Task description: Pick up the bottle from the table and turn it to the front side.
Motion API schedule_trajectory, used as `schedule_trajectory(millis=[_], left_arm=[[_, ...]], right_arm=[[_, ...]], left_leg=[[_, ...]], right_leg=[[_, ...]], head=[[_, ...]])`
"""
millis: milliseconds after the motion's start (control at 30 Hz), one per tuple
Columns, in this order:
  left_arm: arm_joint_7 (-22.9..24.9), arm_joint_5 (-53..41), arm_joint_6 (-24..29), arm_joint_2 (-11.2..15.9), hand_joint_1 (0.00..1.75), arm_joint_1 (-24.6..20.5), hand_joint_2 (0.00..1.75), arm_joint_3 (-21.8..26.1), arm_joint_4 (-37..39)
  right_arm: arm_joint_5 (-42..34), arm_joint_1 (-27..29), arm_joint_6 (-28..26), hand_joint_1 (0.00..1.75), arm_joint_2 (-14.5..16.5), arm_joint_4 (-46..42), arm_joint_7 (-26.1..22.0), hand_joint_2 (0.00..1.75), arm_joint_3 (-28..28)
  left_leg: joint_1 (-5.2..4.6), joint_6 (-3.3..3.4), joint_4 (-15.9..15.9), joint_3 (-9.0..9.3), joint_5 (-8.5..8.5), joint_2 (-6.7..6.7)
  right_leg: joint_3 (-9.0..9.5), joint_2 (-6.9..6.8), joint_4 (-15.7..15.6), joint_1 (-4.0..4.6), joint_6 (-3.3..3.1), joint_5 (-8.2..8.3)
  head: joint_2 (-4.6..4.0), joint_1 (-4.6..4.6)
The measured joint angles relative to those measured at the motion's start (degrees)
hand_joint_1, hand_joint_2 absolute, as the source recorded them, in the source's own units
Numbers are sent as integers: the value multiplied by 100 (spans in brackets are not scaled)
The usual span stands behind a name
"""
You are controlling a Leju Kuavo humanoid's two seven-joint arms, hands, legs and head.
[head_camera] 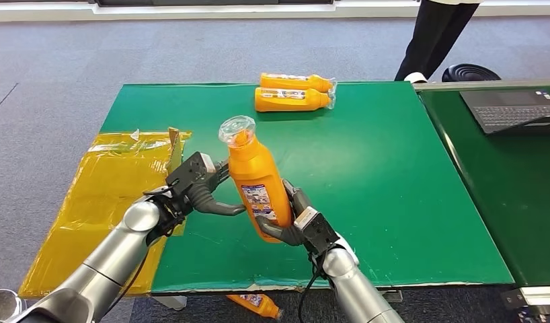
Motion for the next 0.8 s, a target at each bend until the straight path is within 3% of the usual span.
schedule_trajectory(millis=[233, 500, 800], left_arm=[[157, 452, -210, 362, 0, -70, 175, -54, -264], [658, 1034, -98, 735, 0, -192, 175, -278, -1016], [36, 848, -3, 816, 0, 343, 175, -492, -1175]], right_arm=[[-9, 49, -2, 175, -10, 37, -17, 175, 16], [-67, 62, -26, 175, -12, -39, 30, 175, 16], [16, 123, -57, 175, -45, 33, 54, 175, 16]], left_leg=[[1, -3, 0, -4, 2, -3], [0, -2, 0, -5, 3, -3], [0, -2, 0, -8, 3, -3]], right_leg=[[-2, -3, 1, -1, 0, 0], [-1, -5, 1, -2, -1, 1], [-5, -5, 1, -1, -1, 1]], head=[[-1, 0], [-1, -1], [0, 0]])
